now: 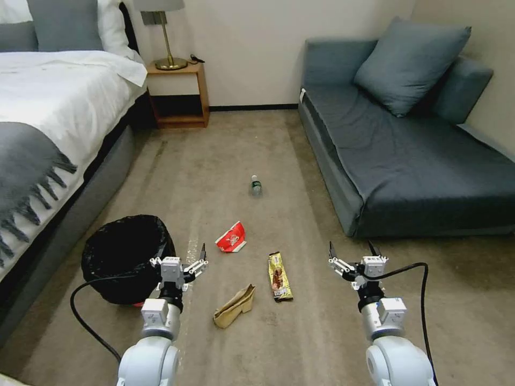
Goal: Pick up the trash bin, then pick up the garbage on the floor and place it into the trash bin.
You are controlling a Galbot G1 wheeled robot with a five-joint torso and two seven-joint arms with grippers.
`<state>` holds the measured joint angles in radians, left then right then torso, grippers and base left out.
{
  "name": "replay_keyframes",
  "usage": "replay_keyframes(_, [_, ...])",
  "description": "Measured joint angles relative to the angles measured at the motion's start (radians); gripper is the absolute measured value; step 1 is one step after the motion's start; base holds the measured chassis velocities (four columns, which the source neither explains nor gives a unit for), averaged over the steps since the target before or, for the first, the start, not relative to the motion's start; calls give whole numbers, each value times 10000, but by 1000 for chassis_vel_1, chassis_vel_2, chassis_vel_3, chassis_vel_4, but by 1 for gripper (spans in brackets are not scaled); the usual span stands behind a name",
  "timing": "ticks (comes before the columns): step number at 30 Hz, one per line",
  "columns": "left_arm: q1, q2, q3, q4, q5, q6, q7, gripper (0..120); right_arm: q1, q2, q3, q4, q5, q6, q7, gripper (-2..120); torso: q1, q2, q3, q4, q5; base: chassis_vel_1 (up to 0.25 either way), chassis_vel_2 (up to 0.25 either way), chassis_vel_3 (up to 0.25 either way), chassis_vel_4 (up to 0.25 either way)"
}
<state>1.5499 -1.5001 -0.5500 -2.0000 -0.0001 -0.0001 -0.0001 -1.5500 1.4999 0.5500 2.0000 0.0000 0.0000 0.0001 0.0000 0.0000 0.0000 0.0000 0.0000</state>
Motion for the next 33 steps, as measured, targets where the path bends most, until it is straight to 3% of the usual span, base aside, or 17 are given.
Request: replay_keyframes(33, [1, 0, 0, 0, 1, 0, 0, 100, 0, 0, 0, 0, 0, 1, 0, 100, 0, 0, 0, 0, 0, 0, 0, 0, 0])
